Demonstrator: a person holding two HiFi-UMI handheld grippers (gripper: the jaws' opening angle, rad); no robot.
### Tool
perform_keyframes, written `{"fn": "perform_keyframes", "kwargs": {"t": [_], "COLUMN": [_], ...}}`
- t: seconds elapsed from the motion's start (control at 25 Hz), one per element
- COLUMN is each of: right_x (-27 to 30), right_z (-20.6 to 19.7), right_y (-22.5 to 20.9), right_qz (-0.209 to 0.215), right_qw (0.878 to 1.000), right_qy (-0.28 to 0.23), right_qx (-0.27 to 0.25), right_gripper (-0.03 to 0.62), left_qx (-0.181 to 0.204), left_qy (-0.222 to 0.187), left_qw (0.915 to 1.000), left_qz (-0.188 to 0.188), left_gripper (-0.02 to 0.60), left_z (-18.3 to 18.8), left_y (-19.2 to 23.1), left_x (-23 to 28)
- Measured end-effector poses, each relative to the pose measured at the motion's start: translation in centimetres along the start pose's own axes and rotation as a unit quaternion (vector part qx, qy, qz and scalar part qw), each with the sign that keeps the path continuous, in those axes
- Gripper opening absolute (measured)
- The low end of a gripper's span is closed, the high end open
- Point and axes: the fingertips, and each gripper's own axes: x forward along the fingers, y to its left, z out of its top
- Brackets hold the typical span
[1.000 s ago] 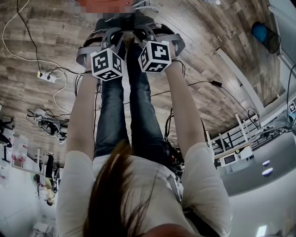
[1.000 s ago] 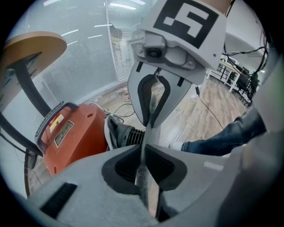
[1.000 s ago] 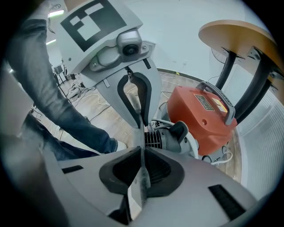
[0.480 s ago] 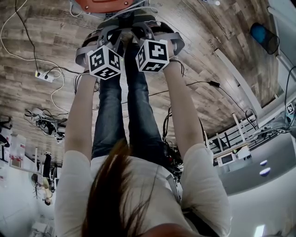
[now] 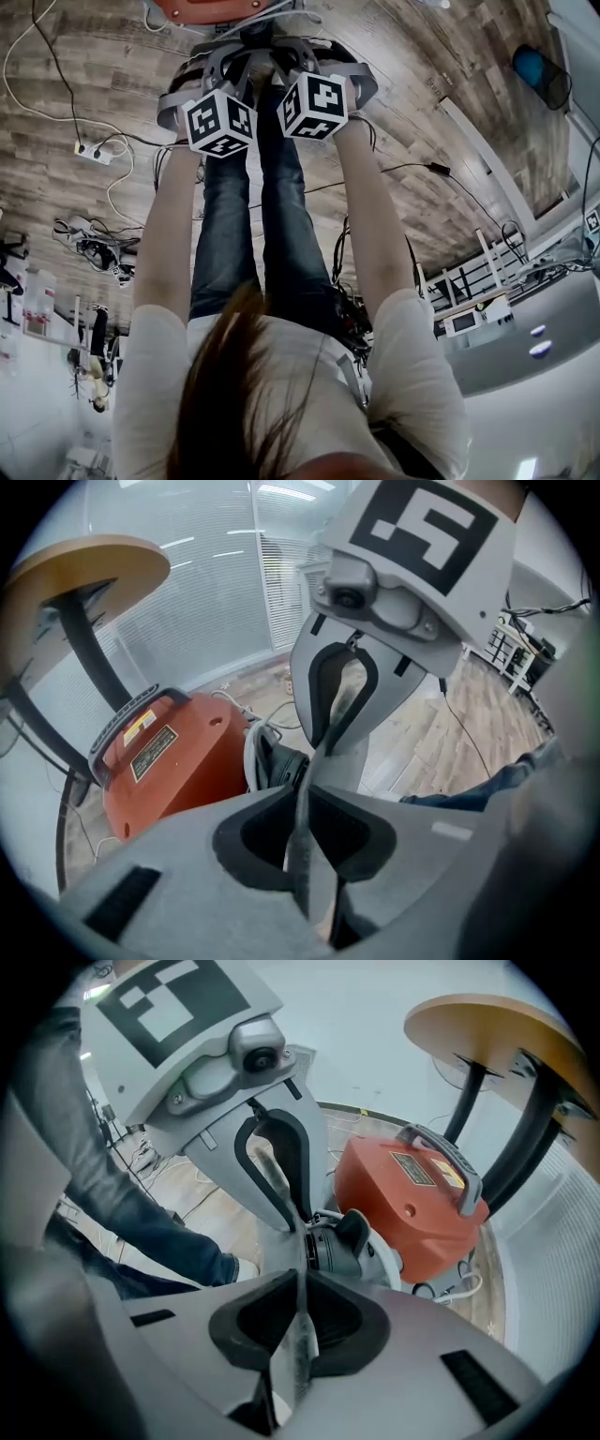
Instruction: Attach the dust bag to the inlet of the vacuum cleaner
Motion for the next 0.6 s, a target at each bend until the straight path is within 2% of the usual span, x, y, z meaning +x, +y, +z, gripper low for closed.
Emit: {"fn": "perform_keyframes", "kwargs": {"t": [0.16, 0.28, 0.44, 0.6], "right_x": [0.28, 0.22, 0.06, -0.11], "right_z": [0.57, 0.74, 0.52, 0.13], "right_y": [-0.25, -0.42, -0.55, -0.53], "right_qz": [0.023, 0.021, -0.011, -0.042], "right_qw": [0.998, 0.997, 1.0, 0.997], "right_qy": [0.01, 0.008, -0.014, -0.027], "right_qx": [-0.059, -0.068, -0.004, 0.058], "right_gripper": [0.037, 0.037, 0.038, 0.041], "left_qx": [-0.043, -0.045, -0.009, 0.031], "left_qy": [-0.006, -0.007, 0.001, 0.007], "left_qw": [0.999, 0.9989, 1.0, 0.9992], "left_qz": [0.013, 0.013, -0.005, -0.023], "left_gripper": [0.057, 0.057, 0.057, 0.058], "left_z": [-0.67, -0.72, -0.42, 0.12], "left_y": [0.17, 0.27, 0.44, 0.51], "left_x": [-0.15, -0.14, 0.18, 0.39]}}
